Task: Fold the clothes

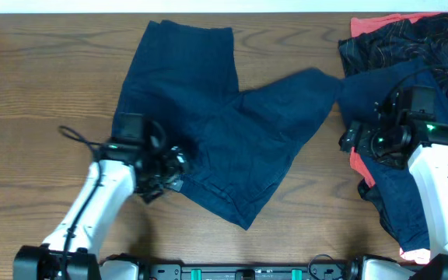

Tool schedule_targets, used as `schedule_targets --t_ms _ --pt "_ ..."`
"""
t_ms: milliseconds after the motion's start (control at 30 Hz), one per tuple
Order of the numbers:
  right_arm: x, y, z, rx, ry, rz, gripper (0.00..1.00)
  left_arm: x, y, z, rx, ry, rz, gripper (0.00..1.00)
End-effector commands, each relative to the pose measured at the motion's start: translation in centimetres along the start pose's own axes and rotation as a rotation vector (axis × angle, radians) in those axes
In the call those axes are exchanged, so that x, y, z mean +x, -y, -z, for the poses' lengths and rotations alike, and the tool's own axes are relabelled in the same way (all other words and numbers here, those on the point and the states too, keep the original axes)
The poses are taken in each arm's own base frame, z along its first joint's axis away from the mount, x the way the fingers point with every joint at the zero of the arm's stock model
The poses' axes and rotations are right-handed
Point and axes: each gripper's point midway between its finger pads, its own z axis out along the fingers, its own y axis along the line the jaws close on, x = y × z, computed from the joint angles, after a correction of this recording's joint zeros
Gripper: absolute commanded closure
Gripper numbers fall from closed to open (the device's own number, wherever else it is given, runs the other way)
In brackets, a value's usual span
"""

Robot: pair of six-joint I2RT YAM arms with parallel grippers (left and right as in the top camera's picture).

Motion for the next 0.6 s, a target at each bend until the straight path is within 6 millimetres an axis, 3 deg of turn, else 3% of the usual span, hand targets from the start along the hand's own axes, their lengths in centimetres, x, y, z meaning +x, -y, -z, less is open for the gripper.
schedule_targets --t_ms 0,233,400,467,533,567 --pt "0.0 -0.5 -0.1 -0.010 -0.006 0.027 0.02 2.4 0.6 -1.8 -0.028 -0.016 0.083 0.02" --pt "0.0 -0.5 -0.1 -0.009 -0.006 0.027 0.02 5.4 1.5 -4.9 -0.088 -0.026 0.075 0.02" --pt "0.0 -0.5 -0.1 -0.009 -0.006 0.027 0.02 5.6 2.6 -7.3 -0.093 -0.008 0.023 0.04" --pt "0.0 -0.4 -0.1 -0.006 -0.006 0.027 0.02 5.6 2.3 -8.1 -0.108 -0.015 0.023 0.29" --pt "0.1 -0.4 -0.1 -0.005 -0.009 0.027 0.02 5.3 1.6 -8.3 -0.138 -0.014 0.037 0.68" --pt "0.1 -0.4 -0.1 -0.004 -0.009 0.027 0.02 5.0 1.0 -8.2 -0.157 -0.004 0.045 0.81"
